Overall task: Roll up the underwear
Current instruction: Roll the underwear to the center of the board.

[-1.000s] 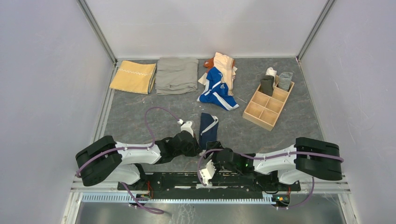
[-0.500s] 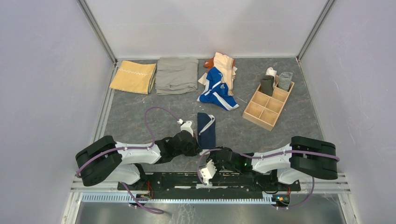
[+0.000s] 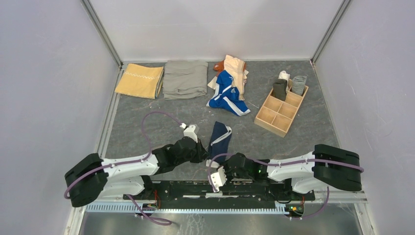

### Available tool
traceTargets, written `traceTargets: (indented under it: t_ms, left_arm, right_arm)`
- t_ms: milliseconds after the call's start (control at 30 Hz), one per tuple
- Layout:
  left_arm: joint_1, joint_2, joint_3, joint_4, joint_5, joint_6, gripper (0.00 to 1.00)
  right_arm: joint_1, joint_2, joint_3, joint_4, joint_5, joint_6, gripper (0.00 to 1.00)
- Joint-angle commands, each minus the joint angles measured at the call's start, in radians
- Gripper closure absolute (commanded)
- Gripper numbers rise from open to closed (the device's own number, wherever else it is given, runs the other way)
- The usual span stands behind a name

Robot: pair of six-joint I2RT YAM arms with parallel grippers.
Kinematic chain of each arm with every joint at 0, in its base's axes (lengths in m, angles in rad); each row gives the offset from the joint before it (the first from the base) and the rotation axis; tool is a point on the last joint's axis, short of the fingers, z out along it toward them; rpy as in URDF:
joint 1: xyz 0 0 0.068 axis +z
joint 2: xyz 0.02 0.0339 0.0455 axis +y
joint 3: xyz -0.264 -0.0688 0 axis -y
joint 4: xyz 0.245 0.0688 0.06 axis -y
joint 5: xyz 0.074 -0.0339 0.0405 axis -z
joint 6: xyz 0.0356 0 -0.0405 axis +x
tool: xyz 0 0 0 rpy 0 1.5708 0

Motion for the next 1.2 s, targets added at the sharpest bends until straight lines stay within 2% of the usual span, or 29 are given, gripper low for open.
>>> traceTargets:
  t_ms: [0,133,233,300,467,633,900,1167]
  left_arm:
    - [0.011,-0.096,-0.012,-0.072,-0.077,0.044,0.77]
    - [0.011,-0.155,-0.007,-0.124,-0.099,0.053,0.7]
    - [0.011,-0.181,-0.003,-0.141,-0.091,0.075,0.7]
    - [0.011,-0.193,-0.01,-0.115,-0.058,0.101,0.77]
    - [0.011,-0.188,-0.036,0.075,0.089,0.165,0.96]
    - [0.012,-0.117,-0.042,0.226,0.236,0.215,0.98]
    - [0.011,0.076,-0.018,0.287,0.3,0.255,0.98]
    - [0.011,0.142,-0.058,0.344,0.349,0.253,0.98]
  right_arm:
    - [-0.003,-0.028,0.0,-0.012,-0.107,0.128,1.0]
    - [-0.006,-0.049,-0.002,0.0,-0.143,0.204,1.0]
    - [-0.021,-0.066,-0.008,0.015,-0.178,0.268,1.0]
    - [-0.033,-0.075,-0.011,0.02,-0.206,0.304,0.99]
    - [-0.068,-0.095,-0.02,0.025,-0.28,0.375,0.98]
    - [-0.088,-0.1,-0.043,0.049,-0.31,0.41,0.98]
    - [-0.12,-0.098,-0.058,0.05,-0.346,0.467,0.98]
    - [-0.165,-0.131,-0.085,0.07,-0.411,0.542,0.97]
